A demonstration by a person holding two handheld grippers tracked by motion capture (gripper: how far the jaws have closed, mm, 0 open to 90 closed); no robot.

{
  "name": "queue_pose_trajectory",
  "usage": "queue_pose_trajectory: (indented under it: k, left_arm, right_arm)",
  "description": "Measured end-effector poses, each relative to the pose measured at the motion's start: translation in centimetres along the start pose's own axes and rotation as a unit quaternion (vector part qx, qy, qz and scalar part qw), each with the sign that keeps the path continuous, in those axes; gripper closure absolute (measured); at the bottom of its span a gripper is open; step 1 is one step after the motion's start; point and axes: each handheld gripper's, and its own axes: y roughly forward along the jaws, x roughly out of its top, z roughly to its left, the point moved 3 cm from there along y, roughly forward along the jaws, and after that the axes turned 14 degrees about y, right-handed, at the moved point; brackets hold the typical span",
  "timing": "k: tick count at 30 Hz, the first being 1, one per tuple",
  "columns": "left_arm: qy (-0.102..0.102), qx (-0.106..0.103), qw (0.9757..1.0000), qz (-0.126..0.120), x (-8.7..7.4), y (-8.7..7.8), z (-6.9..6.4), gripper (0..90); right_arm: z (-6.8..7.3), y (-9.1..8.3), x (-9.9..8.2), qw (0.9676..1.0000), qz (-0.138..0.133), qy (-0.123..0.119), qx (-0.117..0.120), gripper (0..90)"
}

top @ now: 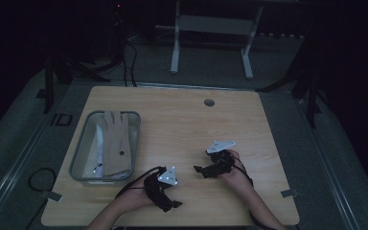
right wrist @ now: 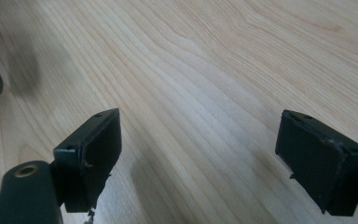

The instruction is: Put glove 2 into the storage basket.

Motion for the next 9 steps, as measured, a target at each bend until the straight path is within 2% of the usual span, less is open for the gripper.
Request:
queue_pose_trajectory:
  k: [9]
  left_arm:
    - [-0.007, 0.004, 0.9999, -0.008, -0.01, -0.04, 0.24, 14.3]
  right_arm:
    - [-0.39, -0.02, -0.27, 1.0000, -0.004, 0.007, -0.003, 14.0]
